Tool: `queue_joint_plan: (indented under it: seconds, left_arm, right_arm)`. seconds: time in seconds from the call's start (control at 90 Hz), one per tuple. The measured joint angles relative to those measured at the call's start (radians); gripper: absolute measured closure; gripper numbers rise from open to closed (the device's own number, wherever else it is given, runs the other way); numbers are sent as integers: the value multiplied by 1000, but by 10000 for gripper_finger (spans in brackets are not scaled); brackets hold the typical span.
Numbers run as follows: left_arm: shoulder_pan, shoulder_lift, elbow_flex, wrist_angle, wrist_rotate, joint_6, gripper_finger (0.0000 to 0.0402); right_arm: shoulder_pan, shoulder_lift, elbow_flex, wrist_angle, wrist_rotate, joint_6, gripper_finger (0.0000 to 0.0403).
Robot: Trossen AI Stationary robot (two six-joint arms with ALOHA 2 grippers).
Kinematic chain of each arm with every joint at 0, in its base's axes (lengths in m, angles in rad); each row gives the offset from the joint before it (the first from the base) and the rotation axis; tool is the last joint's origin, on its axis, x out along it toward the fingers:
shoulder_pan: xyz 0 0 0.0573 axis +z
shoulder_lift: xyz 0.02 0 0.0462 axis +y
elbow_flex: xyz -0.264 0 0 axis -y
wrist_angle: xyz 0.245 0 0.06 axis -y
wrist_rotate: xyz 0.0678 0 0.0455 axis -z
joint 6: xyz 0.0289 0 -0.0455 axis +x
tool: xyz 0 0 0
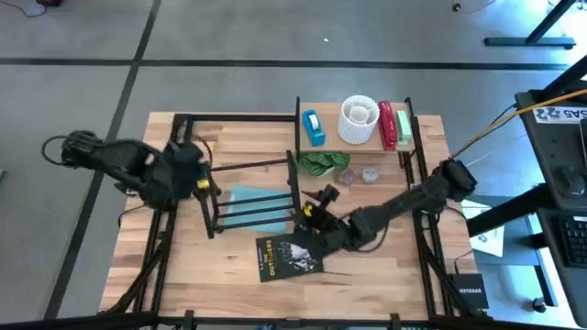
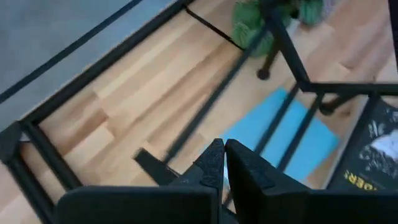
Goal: Stock shelves
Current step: Move the bookshelf from the middle left to the top left of the table
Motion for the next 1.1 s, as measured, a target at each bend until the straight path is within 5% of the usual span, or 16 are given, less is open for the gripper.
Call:
queue_joint_plan:
  seconds: [0.2,0.533,0.822,1.0,1.1]
  left_arm:
    - [-126,57,-2,-8,4,-82,400]
    - [-224,72,118,-52,-80,-71,400]
    - [-274,72,233,7,-136,-24,400]
    - [-277,83,304,86,-142,186,401]
    - [-277,103,355,62,-227,199,401]
  right_arm:
    - [-72,0,0,0,-63,28,158]
    - [-116,18,0,78,-101,62,360]
    - [-154,19,9,166,-66,22,362]
    - [-195,11,11,168,-71,17,362]
    - [-220,12,51,140,-95,9,362]
